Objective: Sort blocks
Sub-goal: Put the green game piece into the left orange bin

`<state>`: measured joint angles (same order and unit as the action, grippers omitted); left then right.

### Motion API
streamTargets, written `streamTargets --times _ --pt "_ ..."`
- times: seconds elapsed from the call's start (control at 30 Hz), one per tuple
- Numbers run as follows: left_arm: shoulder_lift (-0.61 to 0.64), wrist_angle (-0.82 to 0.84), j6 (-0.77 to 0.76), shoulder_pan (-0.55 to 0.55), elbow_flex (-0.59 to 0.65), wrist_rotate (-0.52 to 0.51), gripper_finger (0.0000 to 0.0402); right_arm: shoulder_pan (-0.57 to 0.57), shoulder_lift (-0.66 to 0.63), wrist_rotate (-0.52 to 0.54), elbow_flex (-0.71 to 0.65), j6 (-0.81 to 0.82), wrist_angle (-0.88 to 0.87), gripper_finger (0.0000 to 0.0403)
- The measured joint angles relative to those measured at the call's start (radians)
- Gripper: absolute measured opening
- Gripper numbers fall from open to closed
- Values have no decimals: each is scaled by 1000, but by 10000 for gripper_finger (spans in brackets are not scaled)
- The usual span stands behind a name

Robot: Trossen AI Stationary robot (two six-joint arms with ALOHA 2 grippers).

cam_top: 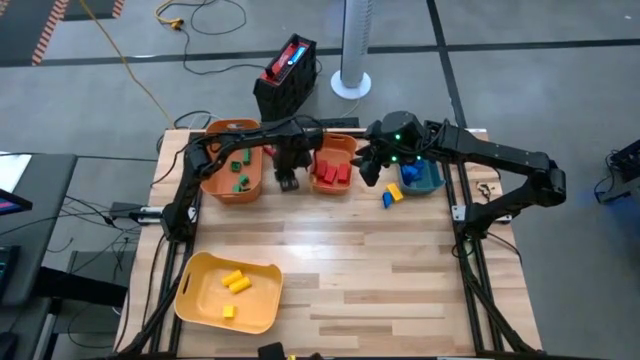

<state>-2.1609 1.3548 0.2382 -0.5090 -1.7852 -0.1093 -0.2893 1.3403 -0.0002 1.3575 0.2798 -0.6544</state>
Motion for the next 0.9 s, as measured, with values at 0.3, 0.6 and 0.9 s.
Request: streamTargets --times 0.3,0.6,0.9 --pt "207 71 -115 -144 -13 1 131 0 0 0 0 0 -36 179" --pt "357 42 -188 -259 244 33 131 -14 0 0 0 -19 -37 179" --pt "431 -116 -218 -266 495 82 212 -10 0 1 0 -19 -42 179"
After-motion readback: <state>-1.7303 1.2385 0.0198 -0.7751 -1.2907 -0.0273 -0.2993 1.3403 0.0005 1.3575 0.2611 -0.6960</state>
